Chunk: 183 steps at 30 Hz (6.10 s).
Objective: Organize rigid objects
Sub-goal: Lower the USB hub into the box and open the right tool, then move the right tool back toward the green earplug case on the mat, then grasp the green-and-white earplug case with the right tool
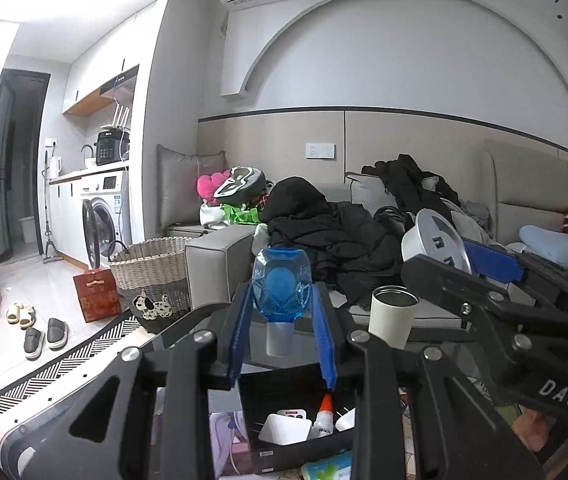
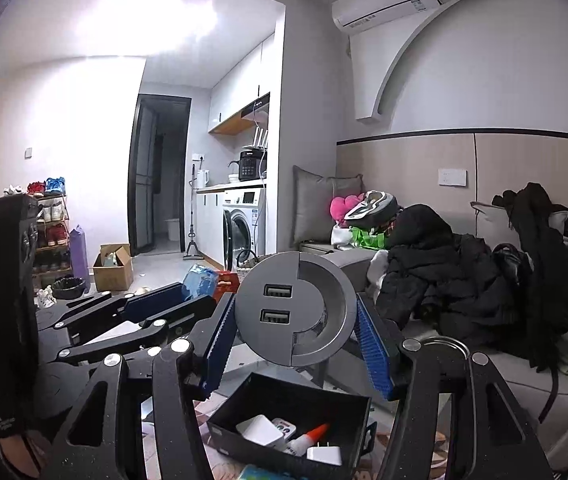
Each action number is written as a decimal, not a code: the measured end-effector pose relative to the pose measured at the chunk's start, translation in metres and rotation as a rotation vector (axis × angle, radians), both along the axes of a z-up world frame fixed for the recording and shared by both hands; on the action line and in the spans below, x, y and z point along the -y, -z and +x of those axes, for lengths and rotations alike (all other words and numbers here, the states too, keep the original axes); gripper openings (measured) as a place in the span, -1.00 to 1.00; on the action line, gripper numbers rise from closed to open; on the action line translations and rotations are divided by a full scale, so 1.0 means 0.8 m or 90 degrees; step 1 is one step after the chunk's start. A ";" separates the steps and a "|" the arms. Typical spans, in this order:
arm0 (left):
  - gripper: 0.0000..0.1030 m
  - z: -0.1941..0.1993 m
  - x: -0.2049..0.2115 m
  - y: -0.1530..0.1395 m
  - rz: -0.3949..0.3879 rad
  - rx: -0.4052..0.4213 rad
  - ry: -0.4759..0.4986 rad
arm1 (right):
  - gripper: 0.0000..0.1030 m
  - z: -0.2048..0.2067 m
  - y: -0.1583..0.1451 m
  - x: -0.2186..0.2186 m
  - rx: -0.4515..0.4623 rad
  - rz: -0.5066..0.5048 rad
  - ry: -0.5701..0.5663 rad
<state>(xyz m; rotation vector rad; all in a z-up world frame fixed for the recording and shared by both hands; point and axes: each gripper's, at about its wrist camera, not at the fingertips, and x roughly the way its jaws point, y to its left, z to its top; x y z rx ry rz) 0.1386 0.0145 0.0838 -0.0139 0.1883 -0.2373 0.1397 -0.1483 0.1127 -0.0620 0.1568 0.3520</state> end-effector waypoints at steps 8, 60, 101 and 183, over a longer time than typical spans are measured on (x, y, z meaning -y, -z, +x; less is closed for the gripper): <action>-0.46 0.048 0.003 0.009 0.010 -0.078 0.000 | 0.13 0.066 0.015 -0.001 -0.099 0.023 0.017; -0.16 0.154 0.019 0.122 0.046 -0.432 0.037 | 0.24 0.193 0.172 0.000 -0.495 -0.076 0.041; 0.06 0.009 0.049 0.187 0.164 -0.501 0.115 | 0.06 0.060 0.236 0.010 -0.535 -0.202 -0.070; -0.33 0.050 0.017 0.204 0.134 -0.537 0.058 | 0.44 0.121 0.242 -0.023 -0.575 -0.143 -0.101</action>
